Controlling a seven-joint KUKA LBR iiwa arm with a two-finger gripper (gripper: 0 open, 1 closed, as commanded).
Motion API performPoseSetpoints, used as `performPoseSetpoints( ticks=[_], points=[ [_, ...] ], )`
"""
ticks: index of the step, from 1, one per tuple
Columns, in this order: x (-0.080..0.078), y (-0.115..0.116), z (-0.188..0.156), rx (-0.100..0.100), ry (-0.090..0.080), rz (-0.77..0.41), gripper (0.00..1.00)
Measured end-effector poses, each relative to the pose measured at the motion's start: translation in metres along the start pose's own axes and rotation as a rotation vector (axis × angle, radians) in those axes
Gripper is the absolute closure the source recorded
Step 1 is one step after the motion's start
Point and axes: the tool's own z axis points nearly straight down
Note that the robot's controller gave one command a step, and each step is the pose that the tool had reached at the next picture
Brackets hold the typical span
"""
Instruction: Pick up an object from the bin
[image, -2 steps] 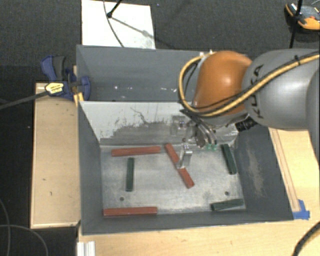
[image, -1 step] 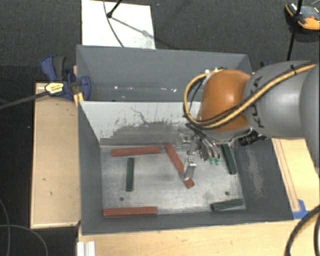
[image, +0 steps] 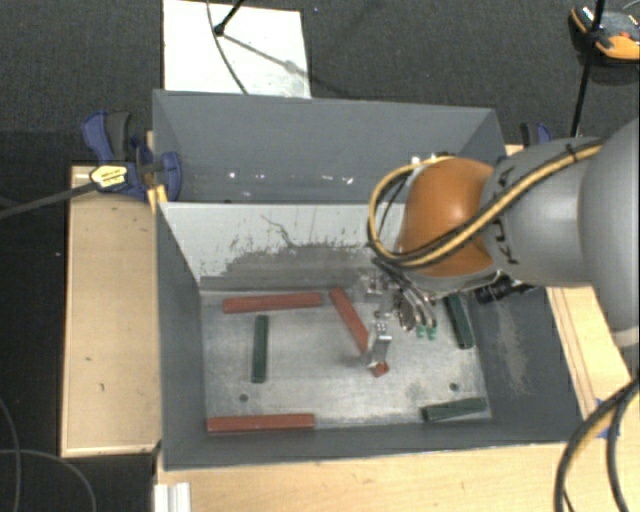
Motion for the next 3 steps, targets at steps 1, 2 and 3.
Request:
performPoseSetpoints(
  ticks=[1,2,3],
  points=[
    [-0.001,-0.038,0.016,0.001,0.006,0.155,1.0],
    [-0.001,-0.038,0.016,0.001,0.006,0.155,1.0],
    [0.016,-0.05,-0.143,0.001,-0.002,0.084,1.0]
  ],
)
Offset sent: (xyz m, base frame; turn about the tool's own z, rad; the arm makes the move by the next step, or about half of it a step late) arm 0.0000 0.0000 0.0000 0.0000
